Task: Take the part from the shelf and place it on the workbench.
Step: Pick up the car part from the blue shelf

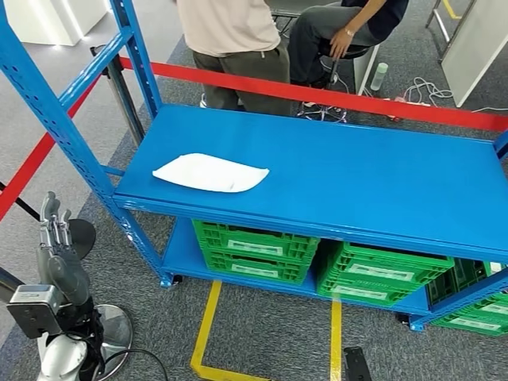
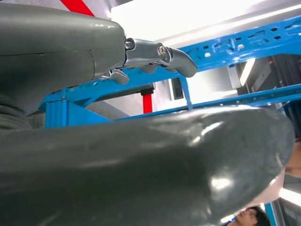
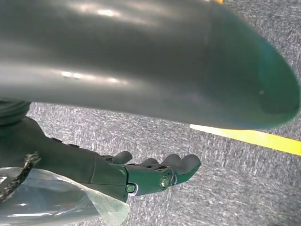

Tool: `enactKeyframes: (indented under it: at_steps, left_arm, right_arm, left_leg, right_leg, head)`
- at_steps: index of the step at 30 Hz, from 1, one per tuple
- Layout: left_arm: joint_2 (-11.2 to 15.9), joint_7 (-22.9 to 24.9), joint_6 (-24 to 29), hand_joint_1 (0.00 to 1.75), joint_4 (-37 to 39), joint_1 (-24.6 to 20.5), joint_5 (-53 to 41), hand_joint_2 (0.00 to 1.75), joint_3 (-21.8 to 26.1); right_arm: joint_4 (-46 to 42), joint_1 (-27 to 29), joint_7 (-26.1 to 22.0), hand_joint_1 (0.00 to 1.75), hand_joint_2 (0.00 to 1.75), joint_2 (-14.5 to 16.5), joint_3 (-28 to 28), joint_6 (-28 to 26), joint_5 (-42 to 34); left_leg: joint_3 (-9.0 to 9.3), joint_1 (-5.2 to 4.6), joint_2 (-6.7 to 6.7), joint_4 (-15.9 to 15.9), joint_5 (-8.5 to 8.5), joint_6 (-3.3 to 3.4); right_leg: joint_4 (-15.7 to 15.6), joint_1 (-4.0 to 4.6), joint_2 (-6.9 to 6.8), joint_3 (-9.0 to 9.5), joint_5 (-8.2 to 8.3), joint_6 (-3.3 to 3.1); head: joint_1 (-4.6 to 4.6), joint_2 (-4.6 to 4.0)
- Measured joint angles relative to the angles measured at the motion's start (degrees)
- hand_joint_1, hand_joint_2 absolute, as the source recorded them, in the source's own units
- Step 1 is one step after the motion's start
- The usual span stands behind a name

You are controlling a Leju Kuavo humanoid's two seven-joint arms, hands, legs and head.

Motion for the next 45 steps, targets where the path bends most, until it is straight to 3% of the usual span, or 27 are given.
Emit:
enactKeyframes:
  at_steps: [2, 4, 8, 10, 12, 13, 14, 15, 17, 18, 20, 24, 25, 27, 29, 30, 31, 33, 34, 36, 39, 41, 43, 44, 45]
  left_arm:
    - [-0.01, 0.0, -0.02, 0.0, 0.0, -0.02, 0.0, 0.0, 0.0]
    - [-0.01, 0.0, -0.04, 0.0, 0.0, -0.06, 0.0, 0.0, 0.01]
    - [0.0, -0.03, -0.07, 0.0, -0.02, -0.11, -0.02, 0.0, 0.0]
    - [0.0, -0.08, -0.08, 0.0, -0.02, -0.1, -0.05, 0.0, -0.01]
    - [-0.01, -0.11, -0.14, 0.0, -0.02, 0.03, -0.08, 0.0, -0.03]
    - [-0.01, -0.11, -0.18, 0.0, -0.01, 0.13, -0.09, 0.0, -0.04]
    - [0.0, -0.11, -0.22, 0.0, -0.01, 0.19, -0.09, 0.0, -0.05]
    - [0.01, -0.11, -0.27, 0.0, 0.0, 0.22, -0.09, 0.0, -0.04]
    - [0.01, -0.13, -0.38, 0.0, -0.01, 0.19, -0.09, 0.0, -0.04]
    - [0.02, -0.14, -0.43, 0.0, -0.01, 0.15, -0.09, 0.0, -0.04]
    - [0.03, -0.14, -0.57, 0.0, -0.01, 0.1, -0.07, 0.0, -0.04]
    - [0.04, -0.16, -0.98, 0.0, -0.01, 0.1, -0.02, 0.0, -0.04]
    - [0.03, -0.17, -1.02, 0.0, -0.01, 0.06, -0.02, 0.0, -0.04]
    - [0.0, -0.17, -1.04, 0.0, 0.0, 0.06, -0.01, 0.0, -0.05]
    - [-0.01, -0.17, -1.05, 0.0, 0.0, 0.18, -0.02, 0.0, -0.05]
    - [-0.01, -0.17, -1.05, 0.0, 0.0, 0.22, -0.01, 0.0, -0.06]
    - [-0.02, -0.17, -1.05, 0.0, 0.0, 0.25, -0.02, 0.0, -0.07]
    - [-0.01, -0.17, -1.05, 0.0, 0.0, 0.25, -0.01, 0.0, -0.06]
    - [-0.01, -0.17, -1.05, 0.0, 0.0, 0.24, -0.01, 0.0, -0.06]
    - [-0.01, -0.17, -1.04, 0.0, 0.0, 0.21, -0.01, 0.0, -0.04]
    - [-0.01, -0.19, -0.97, 0.0, -0.01, 0.17, -0.03, 0.0, -0.04]
    - [0.0, -0.21, -0.92, 0.0, -0.02, 0.1, -0.03, 0.0, -0.06]
    - [-0.01, -0.21, -0.9, 0.0, -0.01, 0.19, -0.03, 0.0, -0.08]
    - [-0.02, -0.21, -0.87, 0.0, -0.01, 0.29, -0.03, 0.0, -0.09]
    - [-0.02, -0.2, -0.83, 0.0, 0.0, 0.37, -0.03, 0.0, -0.09]
  right_arm:
    - [0.0, -0.1, 0.02, 0.0, 0.0, 0.0, 0.0, -0.01, 0.0]
    - [0.0, -0.28, 0.03, 0.0, 0.0, 0.0, 0.0, -0.02, 0.0]
    - [0.01, -0.15, 0.16, 0.0, 0.0, -0.01, -0.05, -0.09, 0.01]
    - [0.01, -0.18, 0.17, 0.0, 0.0, -0.02, -0.11, -0.1, 0.02]
    - [0.02, -0.14, 0.17, 0.0, 0.0, -0.02, -0.13, 0.0, 0.03]
    - [0.02, -0.07, 0.17, 0.0, 0.0, -0.02, -0.14, 0.05, 0.03]
    - [0.02, -0.02, 0.17, 0.0, 0.0, -0.02, -0.15, 0.04, 0.03]
    - [0.02, 0.01, 0.17, 0.0, 0.0, -0.02, -0.16, 0.03, 0.03]
    - [0.02, 0.0, 0.17, 0.0, 0.0, -0.01, -0.2, 0.02, 0.05]
    - [0.02, -0.04, 0.17, 0.0, 0.0, -0.01, -0.21, 0.02, 0.06]
    - [0.02, -0.07, 0.17, 0.0, 0.0, 0.01, -0.22, 0.01, 0.07]
    - [0.02, -0.14, 0.18, 0.0, 0.0, 0.01, -0.22, -0.03, 0.11]
    - [0.02, -0.17, 0.18, 0.0, 0.0, 0.0, -0.22, -0.05, 0.1]
    - [0.02, -0.12, 0.19, 0.0, 0.0, 0.0, -0.22, -0.07, 0.09]
    - [0.03, 0.1, 0.2, 0.0, 0.0, 0.0, -0.22, -0.07, 0.09]
    - [0.03, 0.18, 0.2, 0.0, 0.0, 0.0, -0.22, -0.07, 0.09]
    - [0.04, 0.2, 0.19, 0.0, 0.0, -0.01, -0.22, -0.07, 0.09]
    - [0.04, 0.14, 0.19, 0.0, 0.0, -0.02, -0.22, -0.07, 0.09]
    - [0.04, 0.08, 0.2, 0.0, 0.0, -0.02, -0.22, -0.07, 0.09]
    - [0.05, 0.12, 0.22, 0.0, 0.0, -0.01, -0.22, -0.07, 0.1]
    - [0.06, 0.27, 0.26, 0.0, 0.0, -0.03, -0.25, -0.13, 0.12]
    - [0.06, 0.18, 0.24, 0.0, 0.0, -0.04, -0.26, -0.12, 0.18]
    - [0.07, 0.2, 0.24, 0.0, 0.0, -0.03, -0.25, -0.09, 0.23]
    - [0.07, 0.25, 0.25, 0.0, 0.0, -0.03, -0.25, -0.1, 0.21]
    - [0.07, 0.3, 0.25, 0.0, 0.0, -0.04, -0.26, -0.13, 0.16]
  left_leg:
    - [0.17, -0.13, -0.05, 0.08, -0.2, -0.26]
    - [0.1, -0.35, -0.06, 0.31, -0.32, -0.75]
    - [-0.31, -0.19, -0.07, 1.4, -1.12, -1.81]
    - [-2.35, 0.01, -0.05, 6.16, -3.94, -2.46]
    - [-6.06, 0.2, -0.05, 13.93, -7.19, -2.9]
    - [-7.41, 0.27, -0.04, 16.57, -7.75, -2.98]
    - [-7.81, 0.31, -0.04, 17.16, -7.18, -2.96]
    - [-7.1, 0.33, -0.04, 15.42, -5.53, -2.84]
    - [-3.64, 0.23, -0.05, 7.92, -1.39, -2.29]
    - [-2.01, 0.11, -0.05, 4.36, -0.23, -1.98]
    - [-0.66, -0.11, -0.06, 1.26, -0.09, -1.52]
    - [-0.07, 0.25, -0.04, 0.25, -0.19, -0.48]
    - [0.15, 0.37, -0.01, 0.04, -0.18, -0.23]
    - [0.22, 0.32, 0.02, 0.02, -0.37, 0.09]
    - [0.37, 0.3, -0.02, 0.04, -0.63, 0.17]
    - [0.58, 0.31, -0.05, 0.05, -0.83, 0.11]
    - [0.9, 0.33, -0.08, 0.06, -1.09, -0.02]
    - [1.63, 0.26, -0.11, 0.17, -1.81, -0.53]
    - [1.81, 0.14, -0.11, 0.34, -2.14, -0.85]
    - [1.83, -0.14, -0.12, 0.61, -2.52, -1.37]
    - [1.8, 0.05, -0.09, 1.36, -3.36, -2.0]
    - [-0.11, 0.19, -0.06, 5.68, -5.43, -2.59]
    - [-4.44, 0.23, -0.05, 13.53, -8.06, -2.92]
    - [-6.41, 0.25, -0.05, 16.55, -8.56, -2.92]
    - [-7.55, 0.25, -0.05, 17.69, -7.95, -2.78]
  right_leg:
    - [-8.35, 0.04, -0.04, 4.07, 3.9, -0.25]
    - [-13.22, 0.11, 0.04, 6.68, 5.16, -0.74]
    - [-13.8, 0.09, 0.11, 7.14, 5.13, -2.05]
    - [-13.95, -0.07, 0.05, 7.32, 5.16, -2.63]
    - [-13.94, -0.03, 0.02, 7.38, 5.01, -2.93]
    - [-13.93, -0.01, 0.02, 7.43, 4.94, -2.97]
    - [-13.93, 0.01, 0.04, 7.52, 4.86, -2.98]
    - [-13.93, 0.02, 0.08, 7.69, 4.78, -2.93]
    - [-13.93, 0.09, 0.14, 8.15, 4.51, -2.71]
    - [-13.87, 0.2, 0.16, 8.25, 4.34, -2.5]
    - [-13.83, 0.35, 0.08, 8.15, 4.15, -2.0]
    - [-12.26, 0.29, -0.09, 7.22, 2.77, -0.86]
    - [-10.09, 0.25, -0.08, 6.04, 1.61, -0.69]
    - [-2.27, 0.17, -0.06, 1.74, -1.65, -0.47]
    - [3.77, 0.11, -0.07, -2.11, -2.87, -0.27]
    - [3.55, 0.05, -0.08, -2.43, -1.68, -0.22]
    - [1.05, -0.01, -0.09, -1.55, 0.48, -0.2]
    - [-6.99, -0.11, -0.13, 2.13, 4.94, -0.21]
    - [-10.2, -0.15, -0.1, 3.8, 5.93, -0.38]
    - [-12.6, -0.1, 0.0, 5.21, 5.8, -0.88]
    - [-12.75, -0.14, 0.11, 5.66, 5.28, -1.9]
    - [-12.83, -0.25, 0.11, 6.32, 4.87, -2.57]
    - [-12.82, -0.17, 0.08, 6.94, 4.35, -3.0]
    - [-12.82, -0.1, 0.09, 7.28, 4.1, -3.07]
    - [-12.81, -0.01, 0.14, 7.65, 3.85, -3.11]
  head:
    - [0.02, 0.0]
    - [-0.06, 0.0]
    - [-0.18, -0.01]
    - [-0.37, -0.01]
    - [-0.48, 0.01]
    - [-0.48, 0.0]
    - [-0.49, -0.01]
    - [-0.49, -0.01]
    - [-0.48, -0.01]
    - [-0.48, -0.01]
    - [-0.41, 0.0]
    - [-0.2, 0.01]
    - [-0.08, 0.0]
    - [0.13, 0.0]
    - [0.14, 0.0]
    - [0.15, -0.01]
    - [0.14, -0.01]
    - [0.17, -0.01]
    - [0.21, -0.01]
    - [0.13, 0.0]
    - [-0.06, 0.01]
    - [-0.23, 0.01]
    - [-0.33, 0.01]
    - [-0.33, 0.01]
    - [-0.33, 0.01]
